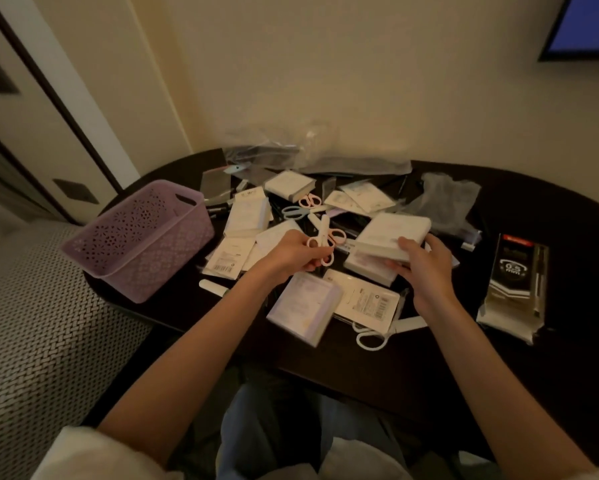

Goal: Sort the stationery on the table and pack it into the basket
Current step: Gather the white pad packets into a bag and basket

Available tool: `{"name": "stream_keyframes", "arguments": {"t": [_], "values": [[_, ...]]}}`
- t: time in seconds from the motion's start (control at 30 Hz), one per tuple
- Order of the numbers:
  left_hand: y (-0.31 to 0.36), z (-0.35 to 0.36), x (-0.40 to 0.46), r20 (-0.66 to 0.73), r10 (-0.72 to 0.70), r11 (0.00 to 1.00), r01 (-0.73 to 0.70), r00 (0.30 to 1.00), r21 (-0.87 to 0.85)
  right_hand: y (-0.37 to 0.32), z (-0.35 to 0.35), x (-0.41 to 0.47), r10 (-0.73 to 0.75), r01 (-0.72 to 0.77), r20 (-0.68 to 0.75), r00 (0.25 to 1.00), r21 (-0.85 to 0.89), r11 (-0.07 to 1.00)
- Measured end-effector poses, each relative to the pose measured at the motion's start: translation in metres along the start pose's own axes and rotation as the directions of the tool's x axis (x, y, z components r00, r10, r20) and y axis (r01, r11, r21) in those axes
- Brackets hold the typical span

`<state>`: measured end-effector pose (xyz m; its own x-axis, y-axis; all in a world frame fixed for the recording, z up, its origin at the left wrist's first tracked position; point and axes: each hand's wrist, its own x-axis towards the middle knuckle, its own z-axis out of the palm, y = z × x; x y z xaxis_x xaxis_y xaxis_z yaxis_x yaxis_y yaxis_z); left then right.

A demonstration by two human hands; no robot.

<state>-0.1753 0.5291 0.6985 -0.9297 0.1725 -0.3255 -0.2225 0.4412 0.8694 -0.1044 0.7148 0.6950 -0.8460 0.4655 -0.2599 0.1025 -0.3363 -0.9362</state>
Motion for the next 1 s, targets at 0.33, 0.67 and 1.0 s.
{"name": "stream_keyframes", "arguments": {"t": [0.33, 0.67, 1.0], "values": [[-0.001, 0.009, 0.007, -0.053, 0.057, 0.98, -0.046, 0.997, 0.192, -0.004, -0.004, 0.002, -0.012, 0.011, 0.039, 0.999, 0.027, 1.0], [-0.006, -0.009, 0.008, -0.181, 0.157, 0.966, -0.112, 0.971, 0.234, -0.003, -0.004, 0.008, 0.008, -0.009, 0.064, 0.998, 0.01, 1.0], [0.025, -0.041, 0.061, -0.223, 0.327, 0.905, -0.236, 0.918, 0.355, -0.024, 0.03, 0.018, -0.051, 0.054, 0.07, 0.996, -0.032, 0.998]]}}
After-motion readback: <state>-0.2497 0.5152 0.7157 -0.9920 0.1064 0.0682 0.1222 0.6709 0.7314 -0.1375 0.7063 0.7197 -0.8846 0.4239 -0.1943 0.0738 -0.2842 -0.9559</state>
